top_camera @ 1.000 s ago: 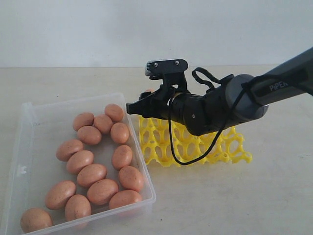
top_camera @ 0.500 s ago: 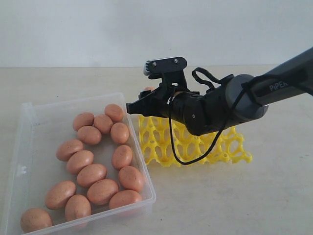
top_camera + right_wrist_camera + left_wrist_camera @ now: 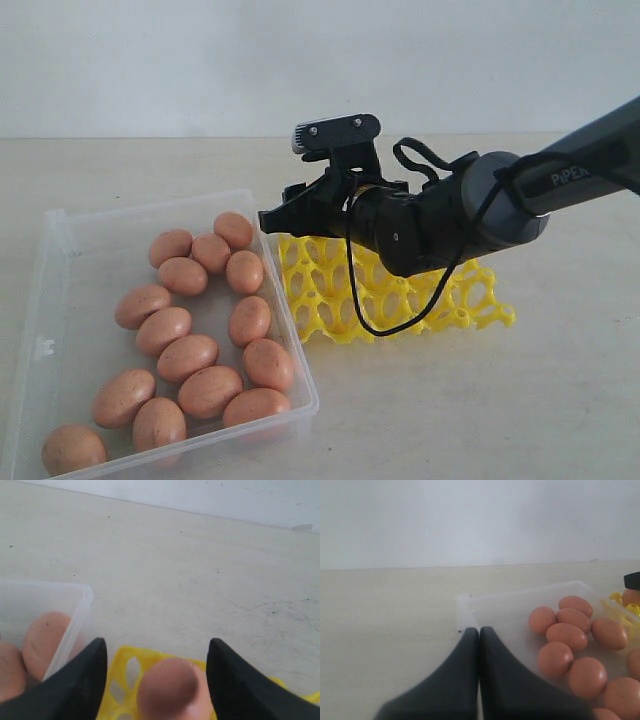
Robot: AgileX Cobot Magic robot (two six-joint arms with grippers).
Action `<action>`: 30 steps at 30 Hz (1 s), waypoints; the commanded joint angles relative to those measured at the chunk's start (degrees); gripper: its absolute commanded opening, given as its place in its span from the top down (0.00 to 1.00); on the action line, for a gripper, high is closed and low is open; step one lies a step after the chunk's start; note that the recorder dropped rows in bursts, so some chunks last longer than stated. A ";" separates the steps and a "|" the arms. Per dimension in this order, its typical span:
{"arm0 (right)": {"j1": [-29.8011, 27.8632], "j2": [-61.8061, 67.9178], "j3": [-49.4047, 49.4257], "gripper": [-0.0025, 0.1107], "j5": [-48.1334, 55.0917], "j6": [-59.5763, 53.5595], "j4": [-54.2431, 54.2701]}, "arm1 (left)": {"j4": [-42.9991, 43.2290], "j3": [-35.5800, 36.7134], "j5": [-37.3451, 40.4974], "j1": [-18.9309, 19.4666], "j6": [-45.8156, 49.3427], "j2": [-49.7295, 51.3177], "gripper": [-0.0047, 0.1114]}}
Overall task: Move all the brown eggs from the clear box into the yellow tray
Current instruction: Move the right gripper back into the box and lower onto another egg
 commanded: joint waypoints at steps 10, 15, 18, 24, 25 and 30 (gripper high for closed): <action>-0.12 -1.60 0.24 0.48 -0.22 -3.16 -0.02 | -0.31 -0.15 -0.08 -0.31 0.03 -0.17 1.00; -0.12 -8.75 0.24 0.48 6.08 -7.45 -0.02 | -0.31 -0.15 -0.08 -0.31 0.03 -0.17 1.00; 0.24 -13.70 0.24 0.48 14.45 -7.45 -0.25 | -0.31 -0.15 -0.08 -0.31 0.03 -0.17 1.00; 4.92 -19.41 -5.87 0.48 40.57 -15.93 -0.92 | -0.31 -0.15 -0.08 -0.31 0.03 -0.17 1.00; 5.78 -19.41 -7.87 0.48 45.00 -16.49 -1.93 | -0.31 -0.15 -0.08 -0.31 0.03 -0.17 1.00; 11.39 -16.92 -18.37 0.48 58.83 -16.48 -6.39 | -0.31 -0.15 -0.08 -0.31 0.03 -0.17 1.00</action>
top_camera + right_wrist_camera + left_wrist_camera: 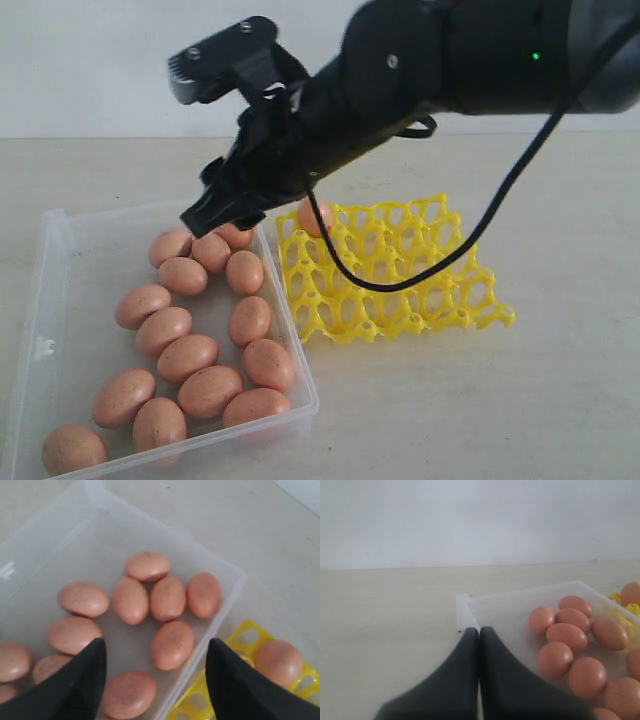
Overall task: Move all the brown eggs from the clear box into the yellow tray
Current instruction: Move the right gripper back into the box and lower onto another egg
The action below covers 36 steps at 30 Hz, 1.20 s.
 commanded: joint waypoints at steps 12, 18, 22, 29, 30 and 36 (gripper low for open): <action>11.75 15.90 -25.03 0.48 32.36 -9.33 -10.38 | -0.31 -0.15 -0.08 -0.31 0.03 -0.17 1.00; 13.43 21.09 -28.74 0.48 32.21 -19.88 -11.57 | -0.31 -0.15 -0.08 -0.31 0.03 -0.17 1.00; 13.43 22.66 -28.74 0.48 36.11 -24.39 -11.57 | -0.31 -0.15 -0.08 -0.31 0.03 -0.17 1.00; 13.43 23.83 -28.74 0.48 33.95 -25.07 -10.58 | -0.31 -0.15 -0.08 -0.31 0.03 -0.17 1.00; 13.43 24.42 -28.74 0.48 33.82 -25.07 -10.45 | -0.31 -0.15 -0.08 -0.31 0.03 -0.17 1.00; 13.32 26.45 -28.74 0.48 31.67 -25.07 -10.45 | -0.31 -0.15 -0.08 -0.31 0.03 -0.17 1.00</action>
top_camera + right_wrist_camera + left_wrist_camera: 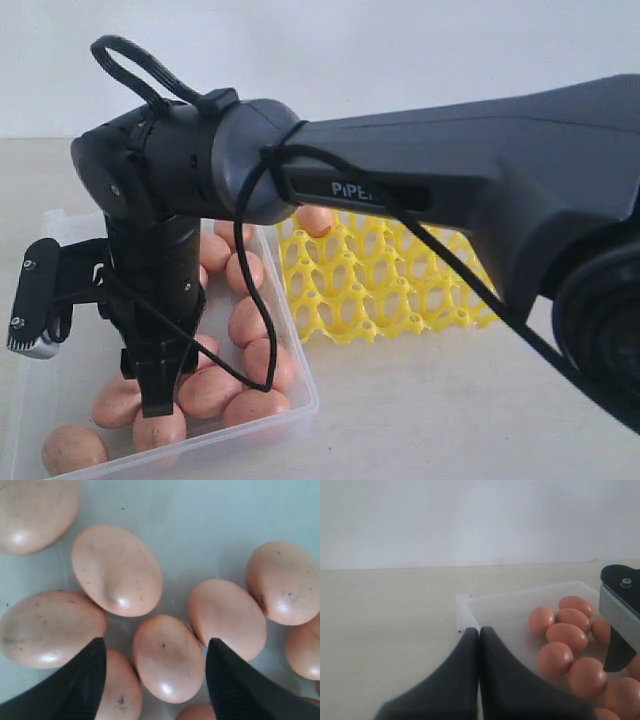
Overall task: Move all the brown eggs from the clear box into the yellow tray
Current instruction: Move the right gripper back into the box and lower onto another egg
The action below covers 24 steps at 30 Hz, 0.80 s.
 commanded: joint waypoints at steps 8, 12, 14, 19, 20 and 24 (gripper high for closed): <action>-0.26 1.97 -0.47 0.48 -1.30 2.83 -1.72 | -0.31 -0.15 -0.08 -0.31 0.03 -0.17 1.00; -0.38 2.36 -0.47 0.48 0.20 5.05 -3.09 | -0.31 -0.15 -0.08 -0.31 0.03 -0.17 1.00; -0.38 2.47 -0.47 0.48 0.28 5.30 -3.09 | -0.31 -0.15 -0.08 -0.31 0.03 -0.17 1.00; -0.81 2.74 -0.47 0.48 0.28 6.92 -3.09 | -0.31 -0.15 -0.08 -0.31 0.03 -0.17 1.00; -0.81 2.74 -0.47 0.48 -0.07 6.92 -3.09 | -0.31 -0.15 -0.08 -0.31 0.03 -0.17 1.00; -0.81 2.86 -0.47 0.48 -0.84 6.92 -2.85 | -0.31 -0.15 -0.08 -0.31 0.03 -0.17 1.00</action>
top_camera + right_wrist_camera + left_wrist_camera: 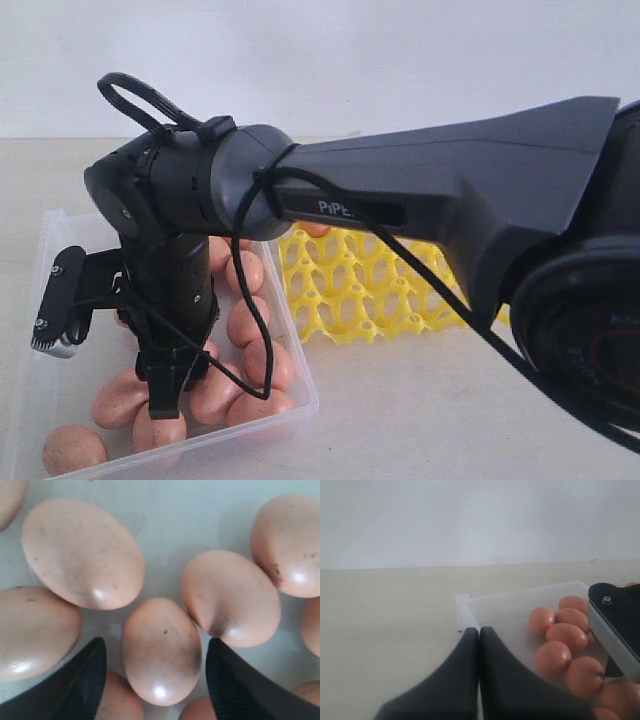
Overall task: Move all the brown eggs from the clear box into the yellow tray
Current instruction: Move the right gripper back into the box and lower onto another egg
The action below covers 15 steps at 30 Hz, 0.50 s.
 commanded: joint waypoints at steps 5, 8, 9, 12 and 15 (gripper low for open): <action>-0.52 1.31 -0.33 0.48 0.11 -0.08 0.47 | -0.31 -0.15 -0.08 -0.31 0.03 -0.17 1.00; -0.52 1.78 -0.33 0.48 -0.01 -1.06 1.72 | -0.31 -0.15 -0.08 -0.31 0.03 -0.17 1.00; -0.52 1.78 -0.33 0.48 -0.13 -1.53 2.17 | -0.31 -0.15 -0.08 -0.31 0.03 -0.17 1.00; -0.62 1.78 -0.33 0.48 -0.53 -1.61 3.81 | -0.31 -0.15 -0.08 -0.31 0.03 -0.17 1.00; -0.77 1.78 -0.33 0.48 -0.54 -1.61 4.22 | -0.31 -0.15 -0.08 -0.31 0.03 -0.17 1.00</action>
